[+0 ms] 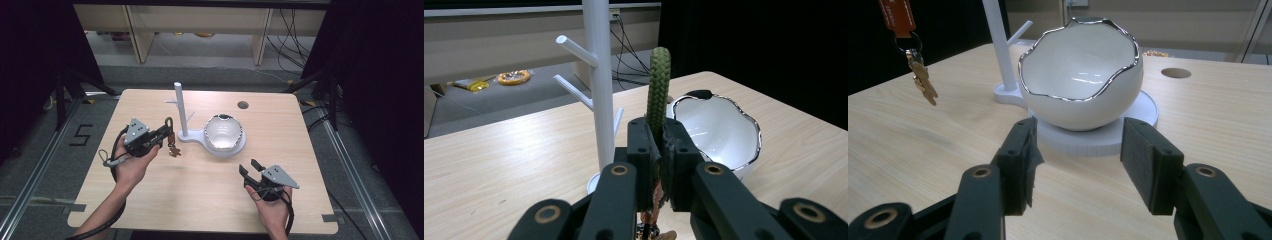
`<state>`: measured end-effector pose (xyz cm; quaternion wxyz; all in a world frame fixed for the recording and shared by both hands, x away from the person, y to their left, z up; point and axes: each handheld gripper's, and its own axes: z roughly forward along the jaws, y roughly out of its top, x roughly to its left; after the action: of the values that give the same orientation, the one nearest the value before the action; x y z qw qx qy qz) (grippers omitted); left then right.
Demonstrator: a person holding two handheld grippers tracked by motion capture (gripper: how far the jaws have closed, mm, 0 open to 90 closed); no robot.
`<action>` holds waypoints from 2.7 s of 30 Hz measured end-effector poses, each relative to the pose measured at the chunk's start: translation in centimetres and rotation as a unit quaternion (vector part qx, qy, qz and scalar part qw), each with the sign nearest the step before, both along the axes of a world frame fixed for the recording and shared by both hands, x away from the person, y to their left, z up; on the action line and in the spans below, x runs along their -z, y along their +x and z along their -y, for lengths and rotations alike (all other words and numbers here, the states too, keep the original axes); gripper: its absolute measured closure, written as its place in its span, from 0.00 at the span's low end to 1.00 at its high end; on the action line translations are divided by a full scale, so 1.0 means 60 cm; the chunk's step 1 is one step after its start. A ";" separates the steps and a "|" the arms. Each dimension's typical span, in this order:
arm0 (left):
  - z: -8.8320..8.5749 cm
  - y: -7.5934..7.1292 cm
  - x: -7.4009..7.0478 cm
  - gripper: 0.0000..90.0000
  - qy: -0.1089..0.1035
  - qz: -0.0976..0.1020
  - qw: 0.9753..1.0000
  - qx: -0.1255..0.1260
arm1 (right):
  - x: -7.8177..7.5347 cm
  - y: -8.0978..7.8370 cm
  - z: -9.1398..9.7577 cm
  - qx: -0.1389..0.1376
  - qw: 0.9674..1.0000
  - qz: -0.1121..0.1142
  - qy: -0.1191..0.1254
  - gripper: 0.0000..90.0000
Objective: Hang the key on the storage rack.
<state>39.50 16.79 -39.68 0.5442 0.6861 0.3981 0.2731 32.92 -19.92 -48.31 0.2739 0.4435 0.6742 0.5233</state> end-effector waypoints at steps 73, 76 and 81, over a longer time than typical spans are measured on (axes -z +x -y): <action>-0.009 0.096 -0.006 0.92 0.053 -0.010 0.993 -0.105 | 0.003 -0.005 0.008 0.009 1.000 0.002 -0.007 0.61; -0.005 0.098 -0.006 0.92 0.053 -0.009 0.993 -0.104 | 0.002 -0.007 0.007 0.013 1.000 -0.003 -0.002 0.60; 0.000 0.100 -0.007 0.92 0.056 -0.008 0.993 -0.106 | 0.003 -0.006 0.009 0.014 1.000 0.001 -0.011 0.60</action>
<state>45.53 16.81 -39.26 0.4695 0.6718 0.4568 0.3458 32.58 -20.49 -48.50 0.2867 0.4490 0.6732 0.5128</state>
